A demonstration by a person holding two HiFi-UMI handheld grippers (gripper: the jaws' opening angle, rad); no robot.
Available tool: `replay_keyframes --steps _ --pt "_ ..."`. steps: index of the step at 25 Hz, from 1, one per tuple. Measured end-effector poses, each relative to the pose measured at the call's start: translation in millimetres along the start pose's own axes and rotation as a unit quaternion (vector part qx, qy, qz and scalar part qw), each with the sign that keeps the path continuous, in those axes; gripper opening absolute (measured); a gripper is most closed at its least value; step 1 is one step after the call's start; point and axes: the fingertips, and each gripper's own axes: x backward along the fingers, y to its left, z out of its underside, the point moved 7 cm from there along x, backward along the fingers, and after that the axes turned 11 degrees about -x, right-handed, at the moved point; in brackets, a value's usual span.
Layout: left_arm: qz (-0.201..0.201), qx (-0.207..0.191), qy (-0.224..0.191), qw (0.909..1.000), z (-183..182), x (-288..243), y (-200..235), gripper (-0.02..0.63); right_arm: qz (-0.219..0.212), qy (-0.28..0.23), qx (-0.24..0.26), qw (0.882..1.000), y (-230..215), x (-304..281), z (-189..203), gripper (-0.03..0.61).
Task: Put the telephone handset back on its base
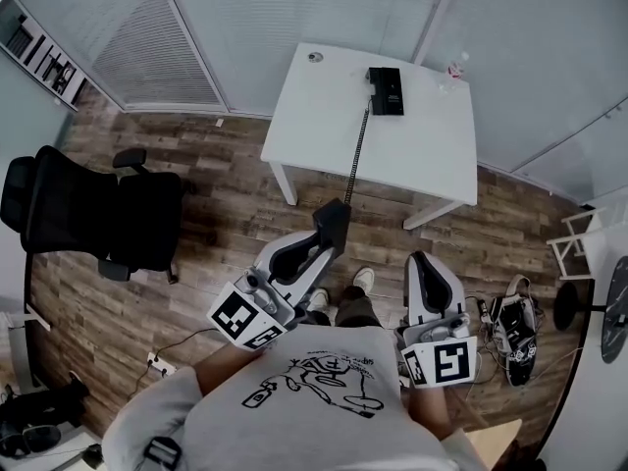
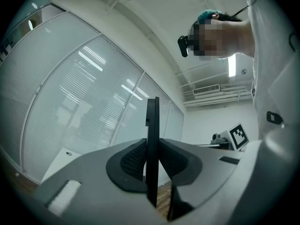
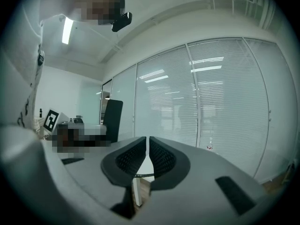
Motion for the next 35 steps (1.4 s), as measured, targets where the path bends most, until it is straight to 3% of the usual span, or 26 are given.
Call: replay_keyframes --steps 14,35 --pt "-0.012 -0.008 -0.004 0.9999 4.1 -57.4 18.9 0.070 -0.019 -0.016 -0.003 1.000 -55.1 -39.8 -16.7 0.017" --pt "-0.019 0.000 0.020 0.9996 31.9 -229.4 50.3 0.069 -0.026 -0.018 -0.029 0.999 -222.0 -112.9 -47.5 0.017"
